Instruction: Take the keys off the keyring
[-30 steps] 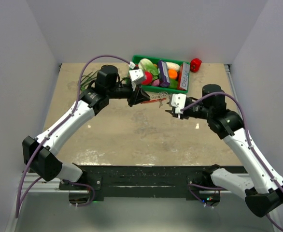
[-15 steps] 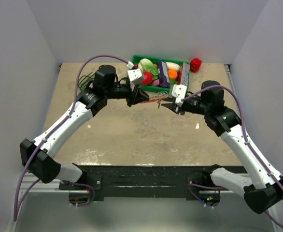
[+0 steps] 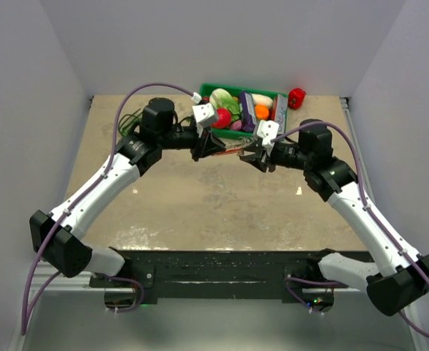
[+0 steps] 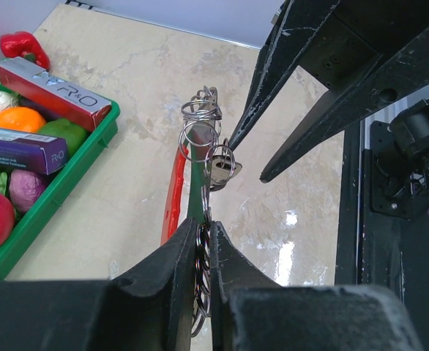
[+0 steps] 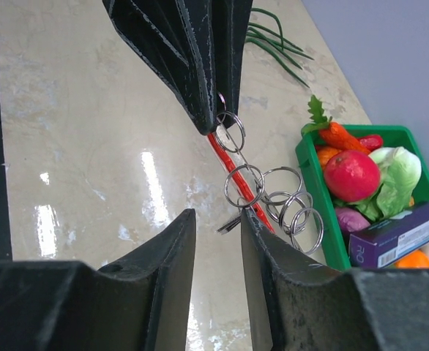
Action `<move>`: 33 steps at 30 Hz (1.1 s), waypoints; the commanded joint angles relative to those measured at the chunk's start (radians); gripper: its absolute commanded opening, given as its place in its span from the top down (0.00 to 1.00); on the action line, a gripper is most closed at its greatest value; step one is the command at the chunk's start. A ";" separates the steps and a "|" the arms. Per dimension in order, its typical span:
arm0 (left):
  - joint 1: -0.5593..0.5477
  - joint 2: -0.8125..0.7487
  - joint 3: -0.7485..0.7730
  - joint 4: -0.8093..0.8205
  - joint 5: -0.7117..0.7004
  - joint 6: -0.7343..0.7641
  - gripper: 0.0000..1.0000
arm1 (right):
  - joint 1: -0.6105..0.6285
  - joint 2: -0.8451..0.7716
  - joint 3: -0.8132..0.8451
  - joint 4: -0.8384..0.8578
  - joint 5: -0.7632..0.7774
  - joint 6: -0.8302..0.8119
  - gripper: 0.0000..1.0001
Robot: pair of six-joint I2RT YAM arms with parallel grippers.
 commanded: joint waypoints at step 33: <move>0.003 -0.036 0.028 0.044 0.021 0.009 1.00 | -0.048 0.026 -0.009 0.119 -0.072 0.114 0.60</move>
